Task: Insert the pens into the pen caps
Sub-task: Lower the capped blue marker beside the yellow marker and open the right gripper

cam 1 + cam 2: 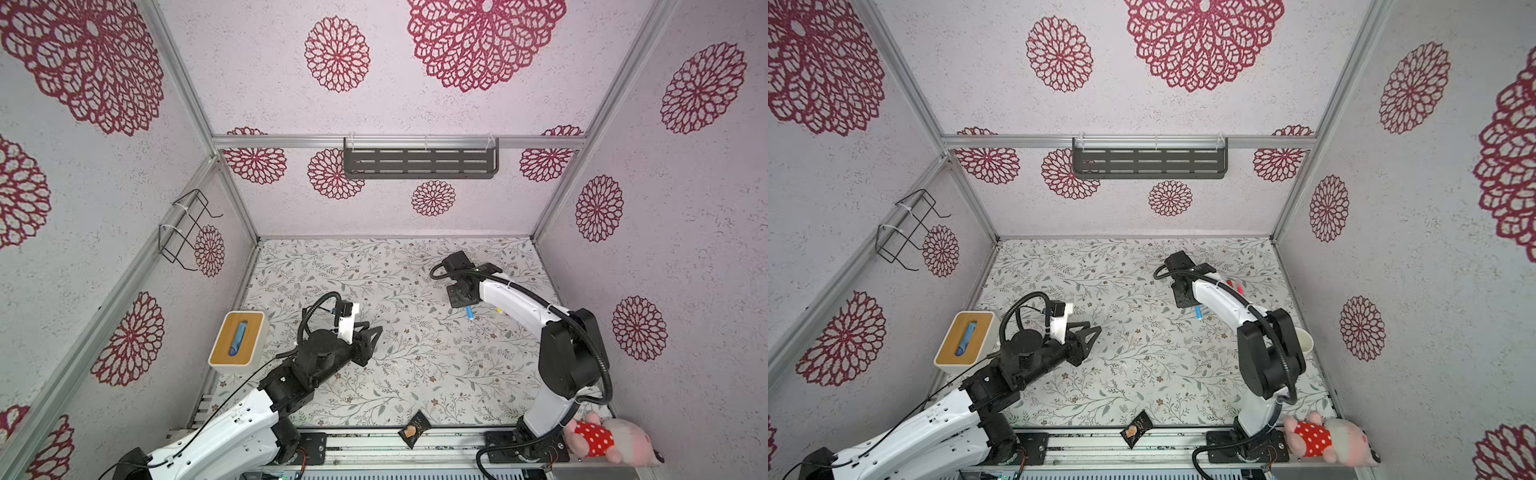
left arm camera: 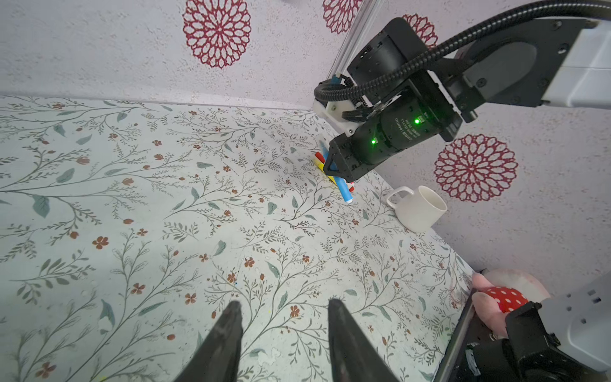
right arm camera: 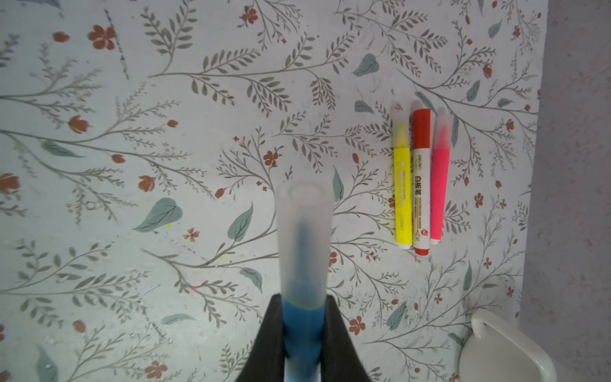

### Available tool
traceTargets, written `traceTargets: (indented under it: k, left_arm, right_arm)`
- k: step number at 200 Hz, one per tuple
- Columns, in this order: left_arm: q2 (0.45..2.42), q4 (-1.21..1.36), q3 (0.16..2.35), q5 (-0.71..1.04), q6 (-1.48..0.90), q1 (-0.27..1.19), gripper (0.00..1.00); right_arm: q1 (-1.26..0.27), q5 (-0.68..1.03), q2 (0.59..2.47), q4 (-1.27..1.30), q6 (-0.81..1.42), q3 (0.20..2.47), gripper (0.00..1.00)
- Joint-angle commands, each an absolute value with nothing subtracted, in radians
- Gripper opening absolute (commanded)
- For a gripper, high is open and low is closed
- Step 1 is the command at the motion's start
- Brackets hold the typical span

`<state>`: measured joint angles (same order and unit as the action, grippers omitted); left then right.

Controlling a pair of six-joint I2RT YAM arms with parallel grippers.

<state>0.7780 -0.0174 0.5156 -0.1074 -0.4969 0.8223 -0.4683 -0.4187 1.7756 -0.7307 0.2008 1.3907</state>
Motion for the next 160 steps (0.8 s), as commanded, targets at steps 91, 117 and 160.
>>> traceTargets:
  k: [91,117,160]
  left_arm:
    - [0.688,-0.071,0.49,-0.163,-0.47,0.825,0.45]
    - [0.686,-0.071,0.488,-0.166,-0.469,0.825,0.45]
    - [0.681,-0.071,0.488,-0.166,-0.469,0.825,0.45]
  right_arm:
    - [-0.331,-0.462,1.993,-0.768,0.091,1.516,0.14]
    - [-0.305,-0.469,2.025,-0.765,0.07,1.525,0.15]
    - [-0.256,-0.5,2.07,-0.769,0.04,1.551,0.14]
